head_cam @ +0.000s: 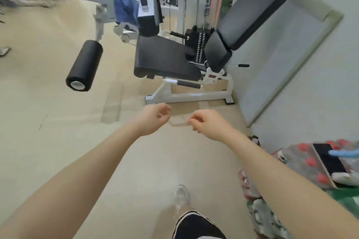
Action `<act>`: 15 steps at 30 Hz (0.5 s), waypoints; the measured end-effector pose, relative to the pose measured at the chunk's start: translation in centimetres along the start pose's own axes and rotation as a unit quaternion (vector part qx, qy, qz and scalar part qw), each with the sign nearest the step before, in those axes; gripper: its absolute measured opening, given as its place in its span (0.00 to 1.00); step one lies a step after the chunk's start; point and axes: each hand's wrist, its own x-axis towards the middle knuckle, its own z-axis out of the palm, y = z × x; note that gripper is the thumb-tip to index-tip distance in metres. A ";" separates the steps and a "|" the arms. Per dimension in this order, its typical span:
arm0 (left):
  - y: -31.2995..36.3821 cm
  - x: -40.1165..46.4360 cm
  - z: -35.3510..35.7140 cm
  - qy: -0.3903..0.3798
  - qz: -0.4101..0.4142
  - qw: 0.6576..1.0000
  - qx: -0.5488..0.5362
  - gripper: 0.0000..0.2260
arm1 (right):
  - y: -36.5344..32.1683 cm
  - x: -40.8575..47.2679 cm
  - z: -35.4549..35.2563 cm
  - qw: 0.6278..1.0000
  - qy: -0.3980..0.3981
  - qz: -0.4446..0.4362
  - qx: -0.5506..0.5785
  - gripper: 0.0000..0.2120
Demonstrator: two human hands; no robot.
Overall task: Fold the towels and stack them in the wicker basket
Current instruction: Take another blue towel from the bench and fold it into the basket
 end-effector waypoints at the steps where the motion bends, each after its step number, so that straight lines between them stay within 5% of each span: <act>1: -1.1 0.8 -1.3 0.008 -0.008 1.000 0.000 0.13 | -0.9 1.9 0.6 1.000 -0.004 -0.004 0.012 0.11; 15: -15.5 23.0 -23.6 0.063 -0.032 0.998 -0.002 0.13 | -15.1 35.7 -4.6 0.995 0.019 -0.073 0.060 0.07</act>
